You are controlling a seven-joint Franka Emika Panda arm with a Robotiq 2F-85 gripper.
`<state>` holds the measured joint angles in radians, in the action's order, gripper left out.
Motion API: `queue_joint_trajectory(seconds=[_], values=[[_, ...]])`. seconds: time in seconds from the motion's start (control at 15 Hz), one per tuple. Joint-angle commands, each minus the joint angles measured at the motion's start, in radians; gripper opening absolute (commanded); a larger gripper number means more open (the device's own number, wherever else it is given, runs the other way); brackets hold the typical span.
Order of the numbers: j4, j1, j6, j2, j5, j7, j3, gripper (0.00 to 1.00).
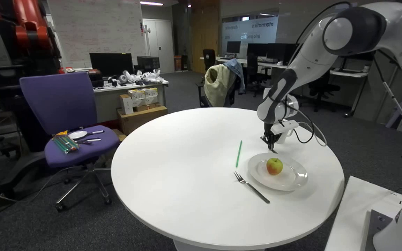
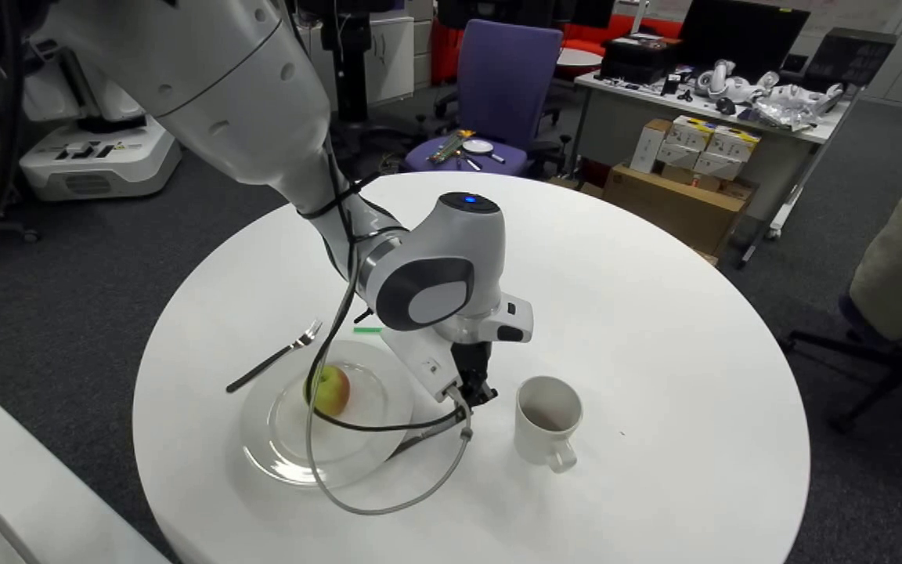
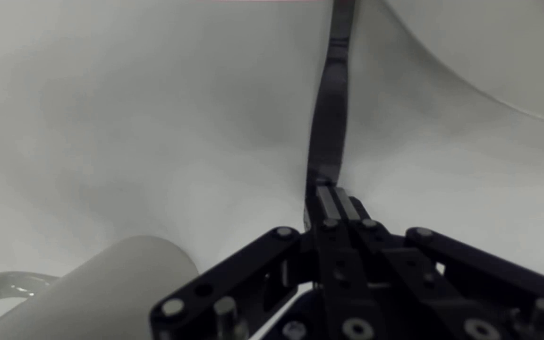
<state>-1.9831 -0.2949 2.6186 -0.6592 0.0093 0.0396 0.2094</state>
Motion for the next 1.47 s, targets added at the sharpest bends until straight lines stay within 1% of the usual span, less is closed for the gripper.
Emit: queue_joint_trajectory(seconds=[0.0, 0.6, 0.67, 0.73, 1.07, 1.2, 1.33, 1.4], values=[[0.031, 0.010, -0.010, -0.021, -0.016, -0.006, 0.007, 0.00], [0.039, 0.011, -0.006, -0.024, -0.019, 0.022, -0.010, 0.00], [0.036, 0.008, -0.006, -0.021, -0.015, 0.024, -0.013, 0.26], [0.031, 0.007, -0.001, -0.017, -0.020, 0.032, -0.013, 0.27], [-0.002, 0.003, 0.026, 0.017, -0.032, 0.079, -0.012, 0.66], [-0.008, 0.000, 0.033, 0.022, -0.035, 0.097, -0.012, 0.79], [-0.013, -0.001, 0.037, 0.028, -0.047, 0.118, -0.009, 0.94], [-0.019, 0.005, 0.043, 0.030, -0.063, 0.124, 0.000, 0.99]])
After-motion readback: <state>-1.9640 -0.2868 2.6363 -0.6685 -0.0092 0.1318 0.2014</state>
